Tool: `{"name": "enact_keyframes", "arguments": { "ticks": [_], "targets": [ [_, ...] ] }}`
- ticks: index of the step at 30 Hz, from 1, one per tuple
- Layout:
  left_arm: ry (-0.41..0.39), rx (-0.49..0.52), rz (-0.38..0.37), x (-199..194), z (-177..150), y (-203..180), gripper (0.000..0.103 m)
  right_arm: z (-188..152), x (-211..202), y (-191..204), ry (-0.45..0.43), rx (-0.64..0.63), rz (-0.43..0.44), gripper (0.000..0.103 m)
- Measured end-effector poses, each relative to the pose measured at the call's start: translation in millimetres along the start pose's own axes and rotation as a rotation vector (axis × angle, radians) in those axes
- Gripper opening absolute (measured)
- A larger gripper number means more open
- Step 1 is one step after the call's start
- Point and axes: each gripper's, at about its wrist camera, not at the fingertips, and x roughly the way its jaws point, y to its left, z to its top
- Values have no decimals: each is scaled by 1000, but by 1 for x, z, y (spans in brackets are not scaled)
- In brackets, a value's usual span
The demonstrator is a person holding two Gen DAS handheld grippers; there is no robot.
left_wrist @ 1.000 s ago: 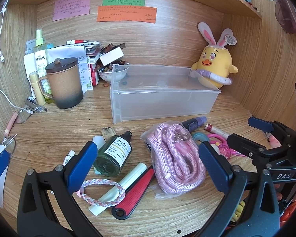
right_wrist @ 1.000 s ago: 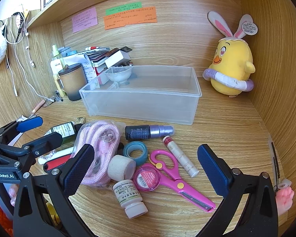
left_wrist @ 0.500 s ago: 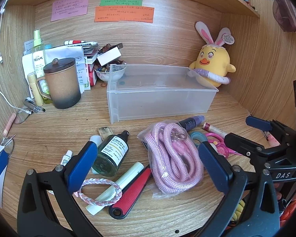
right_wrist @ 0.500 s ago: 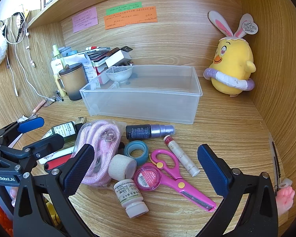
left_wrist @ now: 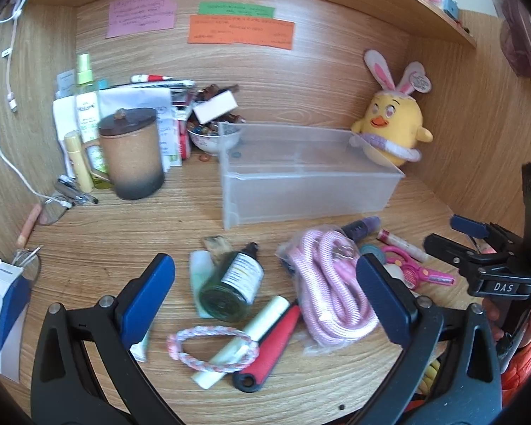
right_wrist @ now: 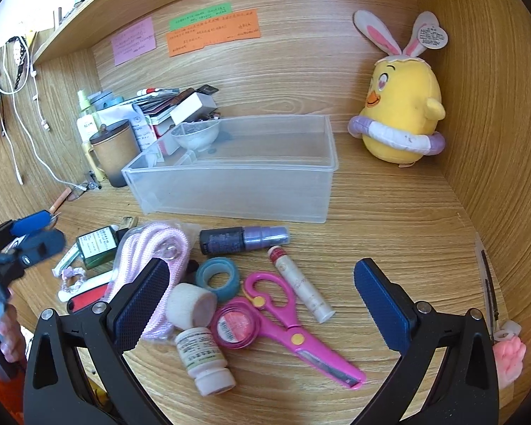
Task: Organize objects
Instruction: 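Reach the right gripper toward the lip balm tube while the left gripper reaches toward the toothpaste tube, then grasp the lip balm tube with the right gripper while the left gripper grasps the toothpaste tube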
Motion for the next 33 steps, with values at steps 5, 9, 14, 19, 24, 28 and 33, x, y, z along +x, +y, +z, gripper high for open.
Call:
{"name": "enact_keyframes", "arguments": {
  "ticks": [5, 9, 14, 19, 24, 28, 33],
  "targets": [
    [13, -49, 61, -3, 11, 34, 92, 6, 2, -17, -8, -6, -36, 102],
    [70, -55, 117, 2, 10, 54, 83, 11, 8, -29, 7, -9, -45, 96],
    [150, -39, 169, 12, -4, 70, 70, 12, 20, -36, 55, -35, -37, 75],
    [244, -74, 179, 28, -23, 92, 56, 11, 35, -38, 103, -59, -35, 67],
    [290, -106, 181, 41, -37, 104, 51, 8, 50, -37, 161, -69, -3, 61],
    [290, -97, 188, 44, -39, 104, 44, 7, 66, -38, 220, -69, 6, 42],
    [277, -60, 222, 45, -40, 99, 28, 4, 74, -43, 244, -56, 24, 34]
  ]
}}
